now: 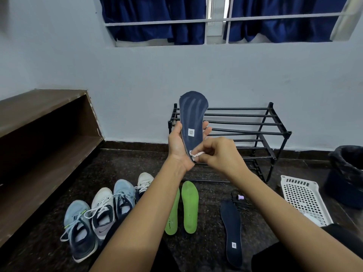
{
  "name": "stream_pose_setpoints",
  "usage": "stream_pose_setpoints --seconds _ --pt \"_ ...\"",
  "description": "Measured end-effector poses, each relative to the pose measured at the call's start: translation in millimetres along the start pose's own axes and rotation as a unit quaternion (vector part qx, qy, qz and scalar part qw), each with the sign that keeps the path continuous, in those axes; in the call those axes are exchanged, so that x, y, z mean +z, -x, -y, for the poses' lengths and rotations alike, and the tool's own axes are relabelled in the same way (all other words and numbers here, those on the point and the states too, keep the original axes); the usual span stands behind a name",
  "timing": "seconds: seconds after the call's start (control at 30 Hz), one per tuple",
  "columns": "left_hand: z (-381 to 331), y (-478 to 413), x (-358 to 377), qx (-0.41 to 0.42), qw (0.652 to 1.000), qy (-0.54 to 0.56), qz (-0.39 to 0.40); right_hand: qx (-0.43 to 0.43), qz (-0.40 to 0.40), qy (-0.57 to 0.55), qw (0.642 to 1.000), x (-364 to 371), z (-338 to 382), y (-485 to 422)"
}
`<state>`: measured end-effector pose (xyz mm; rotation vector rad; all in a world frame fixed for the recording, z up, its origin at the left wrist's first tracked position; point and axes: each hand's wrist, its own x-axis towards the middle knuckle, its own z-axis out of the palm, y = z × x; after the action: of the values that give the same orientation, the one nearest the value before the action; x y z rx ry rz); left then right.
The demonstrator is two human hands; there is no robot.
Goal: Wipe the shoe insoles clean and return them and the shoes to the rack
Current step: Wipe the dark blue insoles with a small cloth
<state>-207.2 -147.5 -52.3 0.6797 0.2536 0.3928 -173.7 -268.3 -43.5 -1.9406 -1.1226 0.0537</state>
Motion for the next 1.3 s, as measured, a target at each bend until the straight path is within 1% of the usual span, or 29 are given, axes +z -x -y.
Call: stream_pose_setpoints --seconds 0.07,0.17,0.23,0.3,0.37,0.4,0.47,0.6,0.7,0.73,0.77,0.9,1.0,1.07,1.13,1.2,1.3 --pt "1 1 1 0.000 1.000 -0.001 -0.001 -0.002 0.011 0.011 1.000 -2 0 1" --pt "9 4 3 -0.014 0.999 -0.036 -0.013 -0.056 -0.033 0.091 0.994 3 -6 0" --pt "15 4 4 -0.025 0.998 -0.046 -0.018 -0.091 -0.070 0.118 0.986 6 -11 1" --pt "20 5 6 -0.036 0.998 -0.047 -0.015 -0.108 -0.117 0.122 0.980 7 -15 2" --pt "21 5 8 -0.047 0.998 -0.034 -0.004 -0.090 -0.147 0.094 0.980 6 -15 3" --pt "22 5 9 -0.051 0.998 -0.026 0.003 -0.076 -0.150 0.066 0.984 5 -14 3" --pt "21 4 9 -0.052 0.998 -0.015 0.011 -0.048 -0.133 0.013 0.990 2 -11 4" --pt "11 3 7 -0.047 0.998 -0.003 0.031 -0.011 -0.044 -0.054 0.998 -5 -5 5" --pt "4 0 4 -0.025 0.999 0.018 0.036 -0.014 0.034 -0.072 0.997 -12 -2 4" --pt "3 -1 3 -0.018 0.999 0.027 0.036 -0.021 0.045 -0.066 0.997 -12 -1 4" --pt "2 -1 2 -0.011 0.999 0.035 0.035 -0.031 0.042 -0.060 0.997 -12 0 5" --pt "3 1 4 -0.012 0.999 0.042 0.030 -0.045 -0.018 -0.077 0.996 -3 0 4" --pt "9 6 10 -0.035 0.999 0.022 0.022 -0.037 -0.071 -0.078 0.994 1 -3 -2" --pt "15 9 14 -0.056 0.998 0.010 0.022 -0.039 -0.115 -0.059 0.991 2 -4 -5" --pt "18 12 14 -0.065 0.998 0.012 0.020 -0.035 -0.138 -0.049 0.989 4 -3 -8" --pt "16 12 13 -0.065 0.998 0.011 0.015 -0.028 -0.130 -0.045 0.990 5 -2 -10" --pt "8 9 8 -0.058 0.998 0.014 0.012 -0.018 -0.070 -0.045 0.996 1 1 -13"
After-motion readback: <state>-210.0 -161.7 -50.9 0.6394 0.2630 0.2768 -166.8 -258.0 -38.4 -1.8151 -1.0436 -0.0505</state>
